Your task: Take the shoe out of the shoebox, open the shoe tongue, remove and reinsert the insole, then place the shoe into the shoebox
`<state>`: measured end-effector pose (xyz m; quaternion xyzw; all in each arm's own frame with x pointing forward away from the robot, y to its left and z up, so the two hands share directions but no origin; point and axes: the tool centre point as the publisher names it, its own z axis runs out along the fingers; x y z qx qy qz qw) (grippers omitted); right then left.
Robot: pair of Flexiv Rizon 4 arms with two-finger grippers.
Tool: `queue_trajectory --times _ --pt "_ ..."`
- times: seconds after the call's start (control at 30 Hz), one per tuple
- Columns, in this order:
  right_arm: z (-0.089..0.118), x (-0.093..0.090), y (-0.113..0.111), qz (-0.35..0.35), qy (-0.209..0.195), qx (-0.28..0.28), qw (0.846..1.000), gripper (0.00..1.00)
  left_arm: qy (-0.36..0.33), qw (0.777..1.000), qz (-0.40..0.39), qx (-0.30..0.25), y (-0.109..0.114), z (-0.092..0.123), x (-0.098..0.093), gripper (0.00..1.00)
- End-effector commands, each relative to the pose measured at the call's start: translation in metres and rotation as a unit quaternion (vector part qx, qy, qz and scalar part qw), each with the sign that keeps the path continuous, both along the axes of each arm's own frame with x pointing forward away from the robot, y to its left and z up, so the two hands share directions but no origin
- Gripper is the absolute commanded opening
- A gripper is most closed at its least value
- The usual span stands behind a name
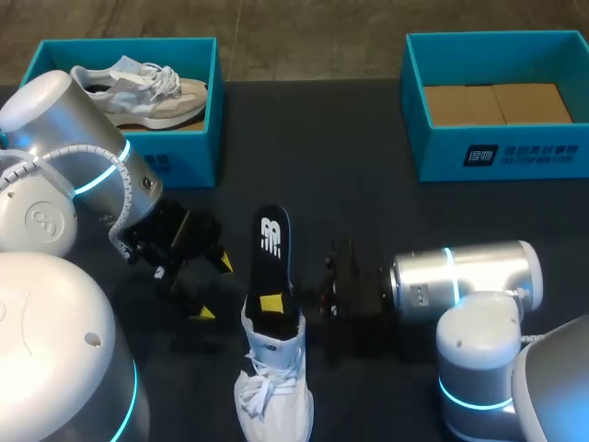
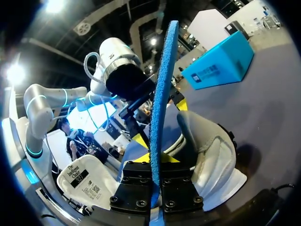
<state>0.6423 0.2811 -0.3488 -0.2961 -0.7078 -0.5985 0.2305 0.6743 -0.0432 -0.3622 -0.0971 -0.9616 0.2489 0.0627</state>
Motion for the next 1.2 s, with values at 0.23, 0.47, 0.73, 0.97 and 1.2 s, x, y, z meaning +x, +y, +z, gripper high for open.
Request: queue_trajectory --times 0.23,0.47,0.73,0.97,1.2 --pt "-0.009 -0.018 -0.002 -0.01 0.007 0.0 1.0 0.0 -0.001 1.0 0.001 0.001 -0.001 0.0 -0.001 1.0" --pt "-0.008 -0.02 -0.001 -0.01 0.008 -0.003 1.0 0.0 -0.001 1.0 0.001 0.001 -0.001 0.0 -0.001 1.0" --pt "0.003 -0.01 0.003 -0.002 -0.006 -0.01 1.0 0.34 -0.001 1.0 0.001 0.001 -0.001 0.0 -0.001 1.0" --pt "0.012 0.0 0.005 0.006 -0.017 -0.017 1.0 0.3 -0.001 1.0 0.001 0.001 -0.001 0.0 -0.001 1.0" --pt "0.02 0.007 0.005 0.011 -0.026 -0.022 0.999 0.29 -0.001 1.0 0.001 0.001 -0.001 0.0 -0.001 1.0"
